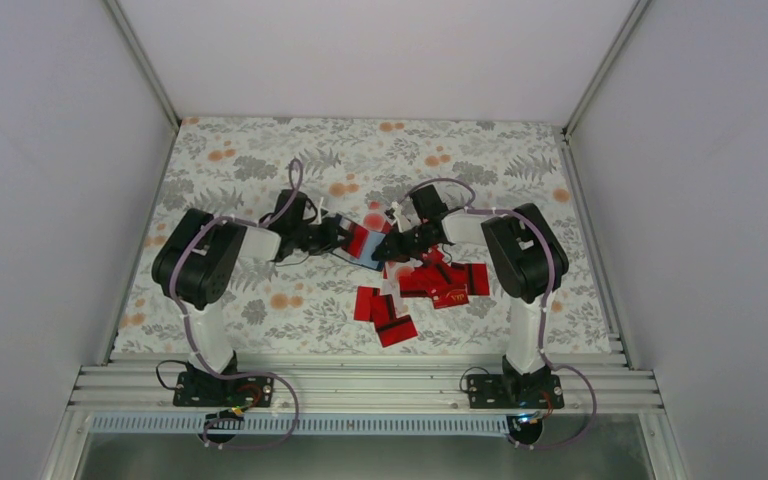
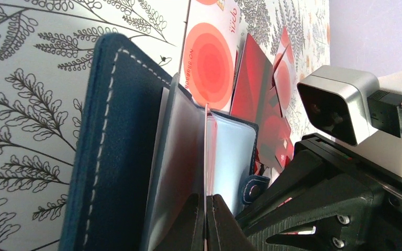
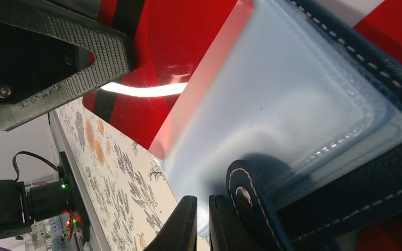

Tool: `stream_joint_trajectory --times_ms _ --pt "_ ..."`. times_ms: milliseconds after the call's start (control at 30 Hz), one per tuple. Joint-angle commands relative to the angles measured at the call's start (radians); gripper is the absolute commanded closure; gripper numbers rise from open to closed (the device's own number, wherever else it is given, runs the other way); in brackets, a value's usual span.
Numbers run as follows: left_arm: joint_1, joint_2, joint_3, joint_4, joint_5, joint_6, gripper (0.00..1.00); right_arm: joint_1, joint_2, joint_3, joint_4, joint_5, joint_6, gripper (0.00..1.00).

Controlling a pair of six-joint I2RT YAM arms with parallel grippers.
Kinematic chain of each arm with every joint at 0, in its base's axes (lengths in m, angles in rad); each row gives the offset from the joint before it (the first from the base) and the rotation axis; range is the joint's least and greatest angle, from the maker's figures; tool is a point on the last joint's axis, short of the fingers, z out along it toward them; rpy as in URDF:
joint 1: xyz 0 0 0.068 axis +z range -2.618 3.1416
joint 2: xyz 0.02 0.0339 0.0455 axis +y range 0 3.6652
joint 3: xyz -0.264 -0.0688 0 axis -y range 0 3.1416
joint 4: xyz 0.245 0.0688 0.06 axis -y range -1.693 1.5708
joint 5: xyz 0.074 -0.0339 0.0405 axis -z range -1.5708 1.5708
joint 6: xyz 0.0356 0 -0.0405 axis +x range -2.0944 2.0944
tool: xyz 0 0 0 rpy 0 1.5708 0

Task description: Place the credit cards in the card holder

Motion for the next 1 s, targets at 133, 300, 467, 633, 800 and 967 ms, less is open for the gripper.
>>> stream_joint_trajectory --times_ms 133,300,467,633,800,967 --pt "-0.035 0.03 -0.003 0.005 -0.011 0.018 0.98 0.003 0.039 -0.013 -0.111 0.064 -0.018 0.91" --pt "-0.044 0.047 0.034 -0.056 -0.032 0.039 0.98 0.001 0.009 0.045 -0.163 0.061 -0.039 0.85" --pt "-0.045 0.046 0.081 -0.134 -0.055 0.058 0.98 0.001 -0.043 0.098 -0.231 0.076 -0.054 0.67" --pt "-0.045 0.037 0.098 -0.174 -0.066 0.072 0.98 0.001 -0.129 0.015 -0.216 0.117 -0.013 0.64" --pt "-0.047 0.04 0.093 -0.173 -0.056 0.078 0.98 0.001 -0.168 -0.062 -0.175 0.183 0.04 0.65" --pt "-0.052 0.049 0.1 -0.168 -0.046 0.075 0.98 0.001 -0.156 -0.087 -0.133 0.225 0.075 0.7"
